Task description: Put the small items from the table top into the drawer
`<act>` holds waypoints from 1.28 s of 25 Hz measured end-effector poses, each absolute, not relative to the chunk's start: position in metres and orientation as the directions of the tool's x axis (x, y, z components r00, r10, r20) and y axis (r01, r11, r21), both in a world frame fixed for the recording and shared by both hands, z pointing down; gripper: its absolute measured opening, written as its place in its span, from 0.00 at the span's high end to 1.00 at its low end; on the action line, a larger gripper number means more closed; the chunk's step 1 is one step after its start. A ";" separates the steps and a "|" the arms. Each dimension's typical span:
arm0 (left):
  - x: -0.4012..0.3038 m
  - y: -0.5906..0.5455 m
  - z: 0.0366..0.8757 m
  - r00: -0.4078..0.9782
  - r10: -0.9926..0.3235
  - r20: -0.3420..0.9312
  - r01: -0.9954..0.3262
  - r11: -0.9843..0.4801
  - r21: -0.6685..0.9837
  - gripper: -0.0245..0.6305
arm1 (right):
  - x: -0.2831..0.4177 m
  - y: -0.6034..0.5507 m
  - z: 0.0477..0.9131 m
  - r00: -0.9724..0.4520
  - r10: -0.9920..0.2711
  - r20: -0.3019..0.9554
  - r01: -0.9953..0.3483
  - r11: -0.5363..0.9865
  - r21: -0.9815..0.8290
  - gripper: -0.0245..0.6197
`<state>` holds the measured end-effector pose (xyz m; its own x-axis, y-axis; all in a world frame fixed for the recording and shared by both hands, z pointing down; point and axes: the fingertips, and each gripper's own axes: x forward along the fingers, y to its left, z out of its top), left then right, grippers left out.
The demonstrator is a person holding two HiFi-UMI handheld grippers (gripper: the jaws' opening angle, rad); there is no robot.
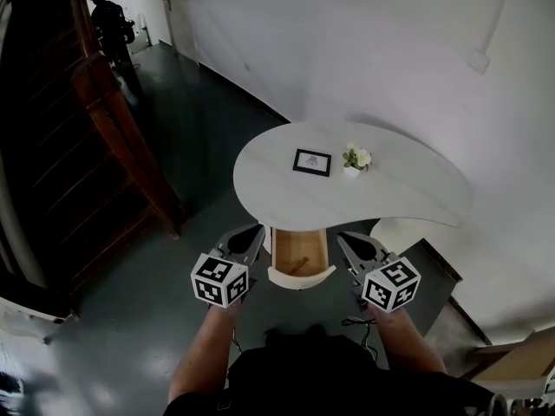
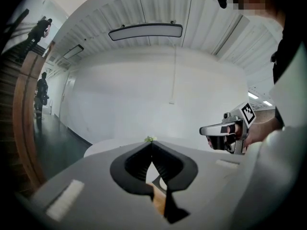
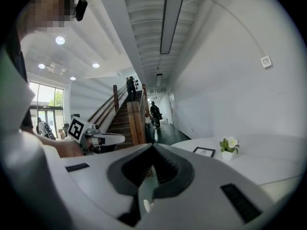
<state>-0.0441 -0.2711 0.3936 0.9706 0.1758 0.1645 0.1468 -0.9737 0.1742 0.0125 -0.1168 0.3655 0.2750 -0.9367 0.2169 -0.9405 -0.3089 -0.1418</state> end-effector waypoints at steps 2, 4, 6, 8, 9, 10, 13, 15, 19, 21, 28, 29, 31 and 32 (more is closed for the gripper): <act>-0.043 -0.271 0.384 0.975 0.150 0.166 0.124 -0.980 0.159 0.95 | 0.019 -0.113 0.355 0.277 -0.940 0.199 -0.944 -0.305 -0.127 0.96; -0.042 -0.271 0.371 0.979 0.129 0.156 0.109 -0.985 0.134 0.95 | 0.025 -0.110 0.341 0.273 -0.947 0.172 -0.948 -0.295 -0.118 0.96; -0.038 -0.268 0.359 0.982 0.120 0.144 0.106 -0.989 0.107 0.95 | 0.033 -0.105 0.329 0.265 -0.955 0.137 -0.949 -0.283 -0.140 0.96; -0.034 -0.265 0.348 0.986 0.114 0.125 0.103 -0.990 0.097 0.95 | 0.040 -0.100 0.317 0.252 -0.963 0.095 -0.946 -0.266 -0.188 0.96; -0.033 -0.263 0.342 0.987 0.111 0.113 0.100 -0.990 0.094 0.95 | 0.043 -0.098 0.311 0.245 -0.966 0.077 -0.946 -0.256 -0.199 0.96; -0.031 -0.261 0.337 0.989 0.106 0.104 0.097 -0.991 0.089 0.95 | 0.044 -0.097 0.305 0.239 -0.969 0.063 -0.949 -0.247 -0.196 0.96; -0.025 -0.260 0.326 0.993 0.076 0.090 0.071 -0.996 0.058 0.95 | 0.051 -0.096 0.294 0.235 -0.971 0.038 -0.957 -0.238 -0.164 0.96; -0.021 -0.259 0.323 0.994 0.066 0.083 0.062 -0.997 0.051 0.95 | 0.054 -0.096 0.295 0.233 -0.972 0.038 -0.961 -0.236 -0.146 0.96; -0.015 -0.253 0.317 0.996 0.057 0.069 0.054 -0.997 0.046 0.95 | 0.057 -0.093 0.299 0.214 -0.976 0.046 -0.966 -0.219 -0.141 0.96; -0.013 -0.252 0.318 0.996 0.052 0.072 0.048 -0.997 0.053 0.95 | 0.059 -0.091 0.303 0.213 -0.976 0.049 -0.964 -0.218 -0.154 0.96; -0.009 -0.247 0.330 0.994 0.047 0.098 0.040 -0.997 0.073 0.95 | 0.064 -0.085 0.310 0.208 -0.977 0.052 -0.963 -0.213 -0.163 0.96; -0.009 -0.246 0.331 0.994 0.045 0.101 0.037 -0.997 0.074 0.95 | 0.065 -0.084 0.311 0.209 -0.977 0.053 -0.963 -0.214 -0.162 0.96; -0.008 -0.246 0.332 0.993 0.041 0.106 0.033 -0.996 0.078 0.95 | 0.066 -0.083 0.312 0.211 -0.976 0.056 -0.963 -0.218 -0.160 0.96; -0.009 -0.246 0.333 0.993 0.041 0.108 0.032 -0.996 0.081 0.95 | 0.067 -0.083 0.313 0.213 -0.975 0.058 -0.962 -0.219 -0.160 0.96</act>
<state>-0.0086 -0.2464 0.3332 0.9933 0.0411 0.1084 0.0323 -0.9962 0.0814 0.0666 -0.0828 0.3128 0.2127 -0.9754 0.0578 -0.9624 -0.2193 -0.1602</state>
